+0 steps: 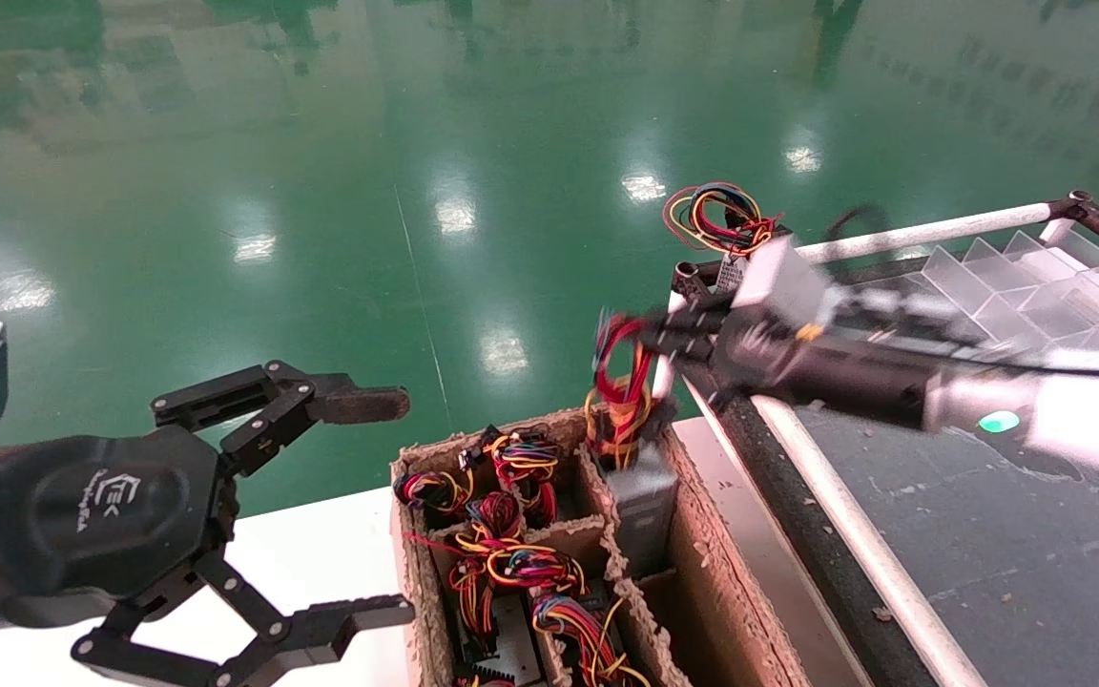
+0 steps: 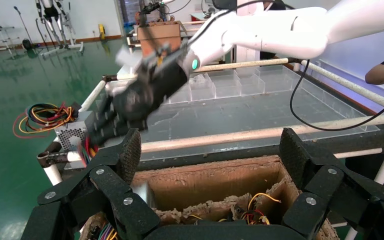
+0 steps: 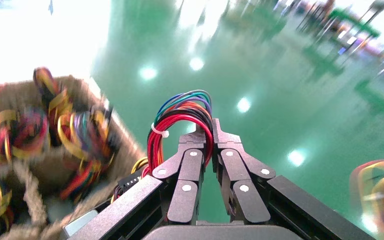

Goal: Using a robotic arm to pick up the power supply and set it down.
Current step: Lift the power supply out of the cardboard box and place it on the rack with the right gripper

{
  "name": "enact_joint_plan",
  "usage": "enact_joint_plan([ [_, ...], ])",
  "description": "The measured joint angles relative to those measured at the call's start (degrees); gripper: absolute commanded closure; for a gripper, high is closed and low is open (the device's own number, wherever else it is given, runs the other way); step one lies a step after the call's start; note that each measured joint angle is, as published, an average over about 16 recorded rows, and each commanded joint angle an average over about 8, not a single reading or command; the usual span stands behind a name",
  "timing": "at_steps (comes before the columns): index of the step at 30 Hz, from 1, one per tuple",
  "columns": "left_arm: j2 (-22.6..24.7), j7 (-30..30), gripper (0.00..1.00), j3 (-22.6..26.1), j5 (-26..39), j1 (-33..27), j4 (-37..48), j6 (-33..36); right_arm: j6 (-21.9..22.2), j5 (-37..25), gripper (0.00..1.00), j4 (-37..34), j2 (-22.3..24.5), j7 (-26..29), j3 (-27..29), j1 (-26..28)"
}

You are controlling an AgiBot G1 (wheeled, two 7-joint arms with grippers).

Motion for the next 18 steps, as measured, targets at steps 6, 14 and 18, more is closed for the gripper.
enact_joint_plan([
  [6, 0.0, 0.0, 0.00, 0.0, 0.0, 0.0, 0.0, 0.0, 0.5, 4.4, 1.00, 6.8, 4.4, 4.6, 3.5, 0.1],
  [14, 0.0, 0.0, 0.00, 0.0, 0.0, 0.0, 0.0, 0.0, 3.0, 7.9, 1.00, 11.2, 8.1, 10.1, 7.2, 3.5],
  [18, 0.0, 0.0, 0.00, 0.0, 0.0, 0.0, 0.0, 0.0, 5.1, 8.0, 1.00, 10.4, 8.8, 10.3, 8.5, 6.3],
])
